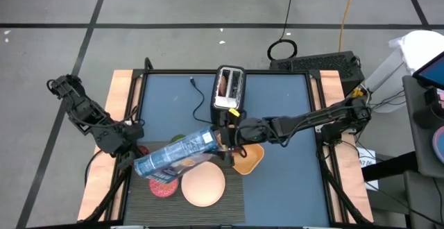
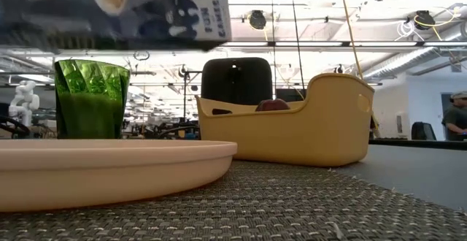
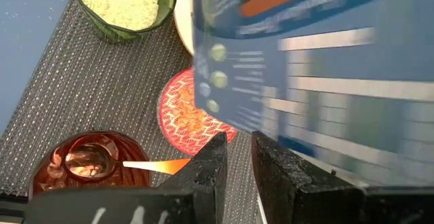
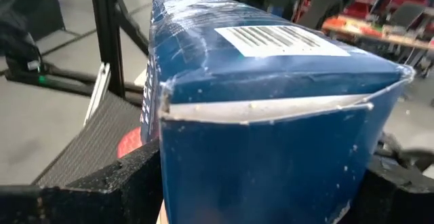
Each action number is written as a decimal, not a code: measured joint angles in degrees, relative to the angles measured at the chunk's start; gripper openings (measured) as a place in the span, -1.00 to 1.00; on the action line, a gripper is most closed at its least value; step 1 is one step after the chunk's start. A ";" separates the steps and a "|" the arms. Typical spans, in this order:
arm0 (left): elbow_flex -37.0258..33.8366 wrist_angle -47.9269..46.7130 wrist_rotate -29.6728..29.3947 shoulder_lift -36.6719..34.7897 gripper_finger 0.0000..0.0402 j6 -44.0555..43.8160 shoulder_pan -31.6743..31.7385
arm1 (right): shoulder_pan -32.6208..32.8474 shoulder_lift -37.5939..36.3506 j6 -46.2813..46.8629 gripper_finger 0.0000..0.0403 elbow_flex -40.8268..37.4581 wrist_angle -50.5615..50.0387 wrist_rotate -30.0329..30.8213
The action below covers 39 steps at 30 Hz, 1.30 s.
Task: Arrange a breakfast setting
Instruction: Pour the cereal from the blue cereal box into the red bowl
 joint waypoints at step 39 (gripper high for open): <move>0.00 0.03 -0.02 0.00 -0.64 0.00 0.00 | 0.33 -0.14 1.05 0.55 0.01 -2.20 0.06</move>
